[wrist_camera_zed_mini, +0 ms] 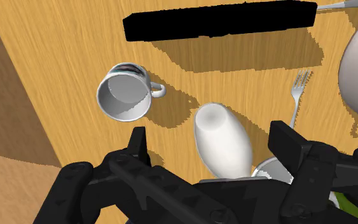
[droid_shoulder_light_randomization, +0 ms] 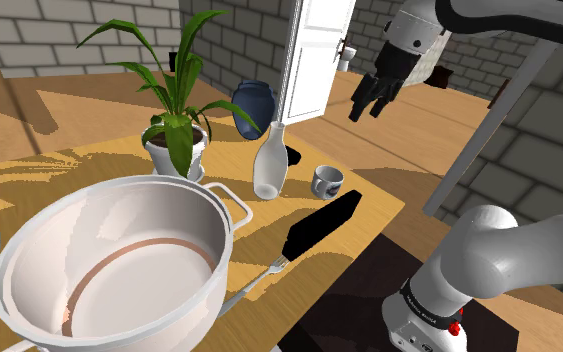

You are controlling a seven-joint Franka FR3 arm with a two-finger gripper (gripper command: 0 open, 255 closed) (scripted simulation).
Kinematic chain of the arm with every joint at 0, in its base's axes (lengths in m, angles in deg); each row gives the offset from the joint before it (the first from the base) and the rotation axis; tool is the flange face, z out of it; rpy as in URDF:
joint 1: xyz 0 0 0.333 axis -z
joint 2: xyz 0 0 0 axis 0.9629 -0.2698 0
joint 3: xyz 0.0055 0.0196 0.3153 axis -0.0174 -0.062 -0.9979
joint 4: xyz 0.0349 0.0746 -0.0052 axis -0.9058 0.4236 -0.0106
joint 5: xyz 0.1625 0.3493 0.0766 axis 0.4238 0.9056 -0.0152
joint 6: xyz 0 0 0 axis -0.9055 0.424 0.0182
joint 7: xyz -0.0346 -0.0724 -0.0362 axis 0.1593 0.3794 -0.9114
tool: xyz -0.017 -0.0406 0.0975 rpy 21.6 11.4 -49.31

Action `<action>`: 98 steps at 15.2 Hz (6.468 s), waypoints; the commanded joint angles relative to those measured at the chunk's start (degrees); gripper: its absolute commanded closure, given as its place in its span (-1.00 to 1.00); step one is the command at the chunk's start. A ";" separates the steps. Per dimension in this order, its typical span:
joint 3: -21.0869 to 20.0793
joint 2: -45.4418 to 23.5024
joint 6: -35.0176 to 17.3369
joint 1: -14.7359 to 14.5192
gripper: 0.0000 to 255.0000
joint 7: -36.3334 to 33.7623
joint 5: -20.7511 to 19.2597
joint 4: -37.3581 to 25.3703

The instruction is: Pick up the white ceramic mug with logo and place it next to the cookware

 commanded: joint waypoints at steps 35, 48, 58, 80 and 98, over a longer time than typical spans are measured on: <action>15.40 -34.87 -40.99 5.28 -1.00 14.01 -1.49 14.35; 15.40 -34.85 -40.98 5.28 1.00 14.01 -1.50 14.36; 14.83 -30.57 -34.03 5.63 1.00 12.78 -2.75 11.57; 13.41 -23.91 -15.88 5.84 1.00 11.11 -3.74 -0.04; 12.70 -23.50 -1.96 5.53 1.00 10.64 -3.45 -13.56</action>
